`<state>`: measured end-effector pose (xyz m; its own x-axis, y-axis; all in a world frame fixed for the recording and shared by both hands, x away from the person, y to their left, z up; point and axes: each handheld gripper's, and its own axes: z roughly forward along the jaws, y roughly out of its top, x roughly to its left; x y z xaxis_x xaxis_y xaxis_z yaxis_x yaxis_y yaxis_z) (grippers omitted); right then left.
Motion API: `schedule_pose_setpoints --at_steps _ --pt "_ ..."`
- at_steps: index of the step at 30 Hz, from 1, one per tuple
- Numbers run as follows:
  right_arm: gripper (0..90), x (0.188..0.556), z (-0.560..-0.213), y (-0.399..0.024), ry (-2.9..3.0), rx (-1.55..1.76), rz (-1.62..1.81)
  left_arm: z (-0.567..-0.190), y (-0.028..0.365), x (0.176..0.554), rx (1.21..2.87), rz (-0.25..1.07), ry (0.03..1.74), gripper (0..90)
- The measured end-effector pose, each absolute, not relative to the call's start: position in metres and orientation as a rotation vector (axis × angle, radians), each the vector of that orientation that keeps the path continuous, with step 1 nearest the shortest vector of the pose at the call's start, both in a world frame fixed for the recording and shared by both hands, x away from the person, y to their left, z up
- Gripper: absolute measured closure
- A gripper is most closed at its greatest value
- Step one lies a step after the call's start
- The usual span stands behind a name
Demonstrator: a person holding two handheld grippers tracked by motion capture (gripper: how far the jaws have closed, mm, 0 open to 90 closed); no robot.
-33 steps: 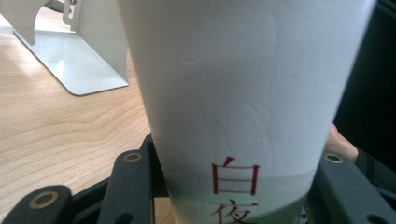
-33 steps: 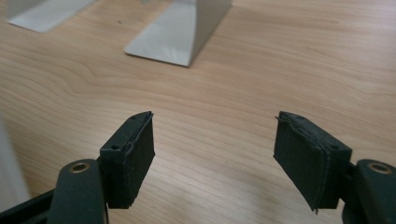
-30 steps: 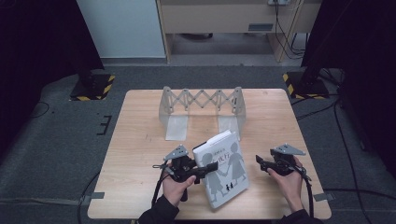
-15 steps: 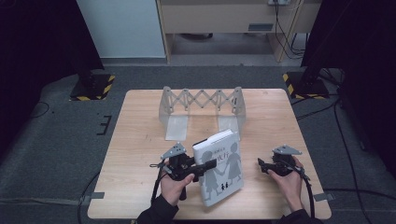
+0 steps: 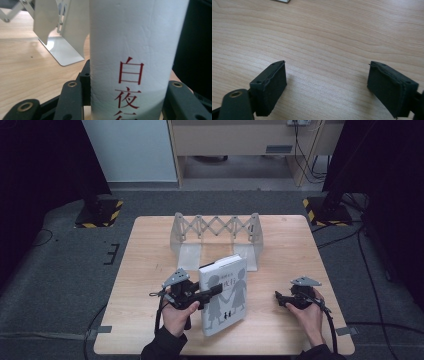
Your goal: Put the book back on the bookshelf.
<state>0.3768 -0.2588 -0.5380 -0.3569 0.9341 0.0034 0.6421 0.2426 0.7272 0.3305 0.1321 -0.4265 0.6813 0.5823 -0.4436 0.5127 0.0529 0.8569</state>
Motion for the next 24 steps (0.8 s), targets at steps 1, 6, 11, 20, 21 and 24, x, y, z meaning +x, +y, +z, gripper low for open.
schedule_pose_setpoints --at_steps 1,6,11,20,21,24 --pt "14.2 0.377 -0.538 -0.259 2.087 1.439 0.903 -0.426 0.132 0.331 1.590 0.066 0.921 52.5" --pt "9.6 0.378 -0.538 -0.259 2.084 1.453 0.893 -0.419 0.142 0.332 1.574 0.094 0.930 52.4" --pt "6.2 0.379 -0.539 -0.260 2.077 1.469 0.879 -0.414 0.153 0.335 1.576 0.149 0.961 52.4" --pt "6.2 0.379 -0.539 -0.259 2.076 1.469 0.879 -0.403 0.171 0.345 1.557 0.199 0.994 52.4" --pt "6.3 0.379 -0.539 -0.259 2.077 1.469 0.879 -0.402 0.174 0.347 1.552 0.204 0.997 52.4" --pt "6.2 0.379 -0.539 -0.260 2.077 1.469 0.879 -0.398 0.180 0.353 1.542 0.227 1.010 52.4"
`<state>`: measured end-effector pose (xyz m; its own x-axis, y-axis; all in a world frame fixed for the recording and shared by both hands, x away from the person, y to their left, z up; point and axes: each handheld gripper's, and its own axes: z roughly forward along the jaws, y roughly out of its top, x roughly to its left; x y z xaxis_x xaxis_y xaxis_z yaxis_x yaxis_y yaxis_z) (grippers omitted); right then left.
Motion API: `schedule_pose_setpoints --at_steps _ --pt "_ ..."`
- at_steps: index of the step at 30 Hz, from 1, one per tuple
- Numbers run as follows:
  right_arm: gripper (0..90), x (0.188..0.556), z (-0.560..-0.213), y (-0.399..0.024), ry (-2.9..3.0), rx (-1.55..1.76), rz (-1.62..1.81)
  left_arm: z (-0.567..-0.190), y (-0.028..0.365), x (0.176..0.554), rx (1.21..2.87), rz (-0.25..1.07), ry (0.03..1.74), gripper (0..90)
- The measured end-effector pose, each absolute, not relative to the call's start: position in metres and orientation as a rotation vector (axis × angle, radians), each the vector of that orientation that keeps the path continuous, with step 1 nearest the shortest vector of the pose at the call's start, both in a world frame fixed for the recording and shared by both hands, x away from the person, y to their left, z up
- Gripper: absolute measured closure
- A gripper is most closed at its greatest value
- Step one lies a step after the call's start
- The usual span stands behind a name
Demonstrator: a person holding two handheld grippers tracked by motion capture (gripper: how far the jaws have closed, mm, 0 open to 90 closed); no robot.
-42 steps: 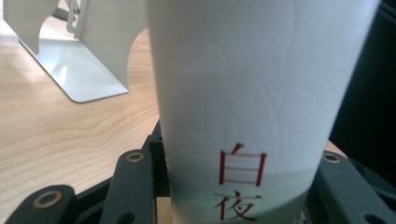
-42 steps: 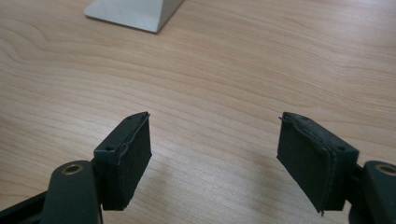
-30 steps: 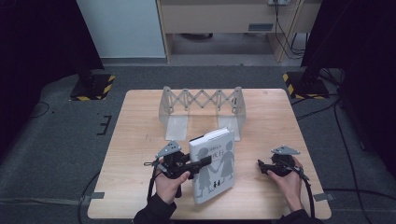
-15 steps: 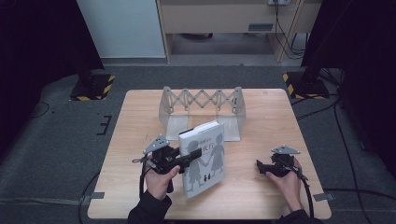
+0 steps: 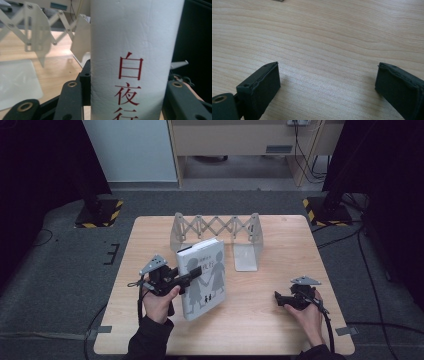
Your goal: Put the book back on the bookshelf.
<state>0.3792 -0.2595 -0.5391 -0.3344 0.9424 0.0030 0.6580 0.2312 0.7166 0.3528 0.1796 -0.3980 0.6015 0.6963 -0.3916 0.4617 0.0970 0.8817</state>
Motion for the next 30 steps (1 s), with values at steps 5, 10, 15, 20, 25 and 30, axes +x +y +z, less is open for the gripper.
schedule_pose_setpoints --at_steps 5,10,15,20,25,30 --pt "6.2 0.379 -0.539 -0.259 2.075 1.473 0.880 -0.391 0.187 0.360 1.534 0.272 1.026 52.3" --pt "6.2 0.379 -0.539 -0.259 2.078 1.470 0.881 -0.385 0.200 0.371 1.507 0.316 1.056 52.4" --pt "6.2 0.379 -0.539 -0.259 2.075 1.472 0.880 -0.381 0.211 0.377 1.498 0.358 1.086 52.3" --pt "6.2 0.379 -0.539 -0.260 2.077 1.467 0.879 -0.376 0.219 0.382 1.493 0.383 1.109 52.4" --pt "6.2 0.379 -0.539 -0.259 2.075 1.471 0.879 -0.374 0.227 0.386 1.486 0.411 1.129 52.3" --pt "6.2 0.379 -0.539 -0.259 2.077 1.467 0.878 -0.374 0.229 0.391 1.490 0.439 1.140 52.4"
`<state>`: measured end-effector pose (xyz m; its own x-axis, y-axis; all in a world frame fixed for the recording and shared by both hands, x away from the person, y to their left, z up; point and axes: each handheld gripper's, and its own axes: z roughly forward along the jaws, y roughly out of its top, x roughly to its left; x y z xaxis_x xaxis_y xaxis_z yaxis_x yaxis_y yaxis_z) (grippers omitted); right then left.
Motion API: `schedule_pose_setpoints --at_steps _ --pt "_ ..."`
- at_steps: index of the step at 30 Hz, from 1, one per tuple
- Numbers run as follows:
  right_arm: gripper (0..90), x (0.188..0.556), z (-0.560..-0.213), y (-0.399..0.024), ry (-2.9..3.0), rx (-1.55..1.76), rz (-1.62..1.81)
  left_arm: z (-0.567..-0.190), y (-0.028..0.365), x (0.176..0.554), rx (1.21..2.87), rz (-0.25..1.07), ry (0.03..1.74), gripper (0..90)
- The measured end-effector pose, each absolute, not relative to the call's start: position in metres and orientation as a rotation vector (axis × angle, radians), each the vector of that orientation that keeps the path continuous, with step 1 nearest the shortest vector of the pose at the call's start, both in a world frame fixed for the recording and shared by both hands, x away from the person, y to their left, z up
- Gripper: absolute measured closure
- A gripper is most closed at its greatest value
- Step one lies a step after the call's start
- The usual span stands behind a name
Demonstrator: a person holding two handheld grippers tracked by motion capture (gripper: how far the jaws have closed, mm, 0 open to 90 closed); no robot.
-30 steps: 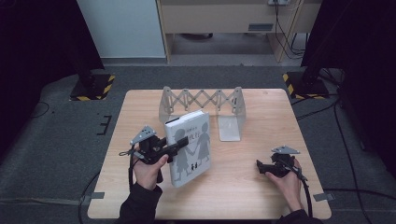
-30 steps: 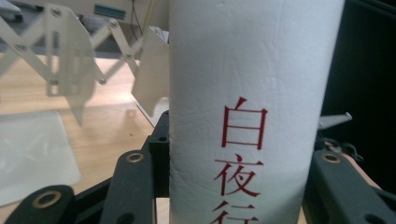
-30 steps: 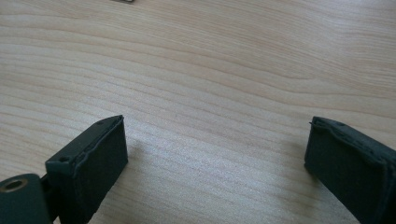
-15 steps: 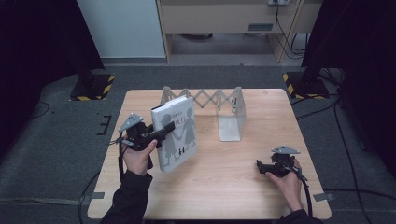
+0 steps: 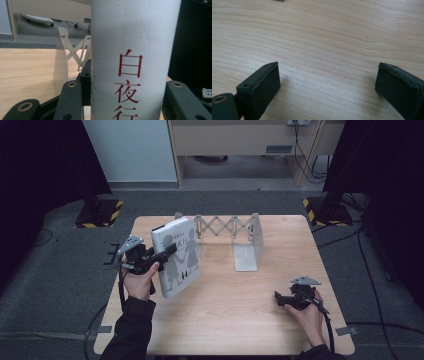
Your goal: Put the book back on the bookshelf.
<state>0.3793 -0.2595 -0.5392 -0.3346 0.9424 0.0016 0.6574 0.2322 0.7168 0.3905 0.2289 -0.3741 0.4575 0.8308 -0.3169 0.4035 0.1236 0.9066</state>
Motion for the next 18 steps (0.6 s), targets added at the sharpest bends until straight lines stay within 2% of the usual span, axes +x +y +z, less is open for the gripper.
schedule_pose_setpoints --at_steps 18 --pt "6.2 0.379 -0.539 -0.259 2.077 1.470 0.880 -0.394 0.216 0.435 1.481 0.514 1.220 52.3"
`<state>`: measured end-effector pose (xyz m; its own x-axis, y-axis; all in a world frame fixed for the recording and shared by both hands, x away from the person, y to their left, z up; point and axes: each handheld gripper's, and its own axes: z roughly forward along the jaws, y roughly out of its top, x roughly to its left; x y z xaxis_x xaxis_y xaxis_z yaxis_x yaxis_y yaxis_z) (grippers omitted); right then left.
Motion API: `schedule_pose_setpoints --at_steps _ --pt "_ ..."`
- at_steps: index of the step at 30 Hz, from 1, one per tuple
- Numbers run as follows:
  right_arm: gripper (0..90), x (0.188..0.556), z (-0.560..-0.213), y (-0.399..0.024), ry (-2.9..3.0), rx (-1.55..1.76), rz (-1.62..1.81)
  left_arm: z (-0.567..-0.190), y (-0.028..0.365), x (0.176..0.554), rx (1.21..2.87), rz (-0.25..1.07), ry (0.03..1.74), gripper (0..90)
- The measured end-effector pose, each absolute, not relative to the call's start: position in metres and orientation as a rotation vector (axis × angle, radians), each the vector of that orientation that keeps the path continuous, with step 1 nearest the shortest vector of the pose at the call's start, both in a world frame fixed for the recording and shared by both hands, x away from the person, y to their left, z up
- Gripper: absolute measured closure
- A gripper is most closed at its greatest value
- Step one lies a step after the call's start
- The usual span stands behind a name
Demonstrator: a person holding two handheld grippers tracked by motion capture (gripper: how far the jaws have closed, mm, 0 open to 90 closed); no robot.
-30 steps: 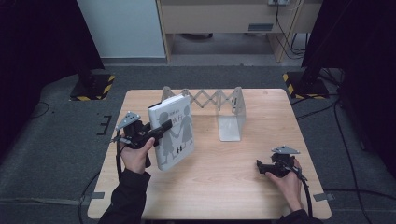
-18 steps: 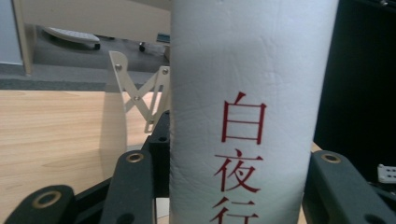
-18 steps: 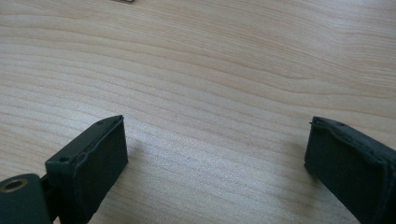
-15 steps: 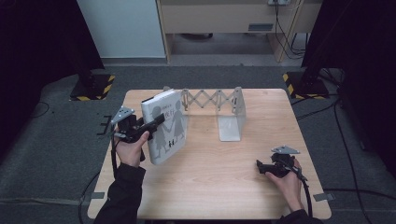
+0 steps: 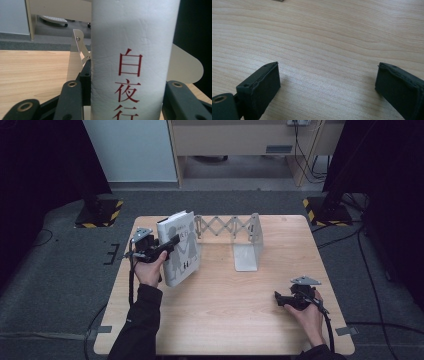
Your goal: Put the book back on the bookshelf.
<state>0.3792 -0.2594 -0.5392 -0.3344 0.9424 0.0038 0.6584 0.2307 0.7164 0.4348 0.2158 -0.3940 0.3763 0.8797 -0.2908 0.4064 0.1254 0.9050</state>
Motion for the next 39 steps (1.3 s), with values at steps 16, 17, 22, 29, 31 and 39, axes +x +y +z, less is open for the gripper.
schedule_pose_setpoints --at_steps 16,17,22,29,31,39 --pt "6.1 0.379 -0.539 -0.259 2.077 1.469 0.880 -0.407 0.206 0.454 1.499 0.570 1.241 52.3" --pt "6.1 0.379 -0.539 -0.259 2.077 1.469 0.880 -0.407 0.206 0.454 1.499 0.570 1.241 52.3" --pt "6.1 0.379 -0.539 -0.259 2.078 1.468 0.880 -0.411 0.201 0.456 1.497 0.591 1.235 52.3" --pt "6.1 0.379 -0.539 -0.259 2.077 1.466 0.879 -0.411 0.200 0.450 1.532 0.600 1.223 51.8" --pt "6.1 0.379 -0.539 -0.259 2.075 1.470 0.879 -0.411 0.200 0.447 1.543 0.599 1.221 51.5" --pt "6.1 0.379 -0.539 -0.260 2.079 1.465 0.879 -0.418 0.202 0.422 1.611 0.622 1.175 51.0"
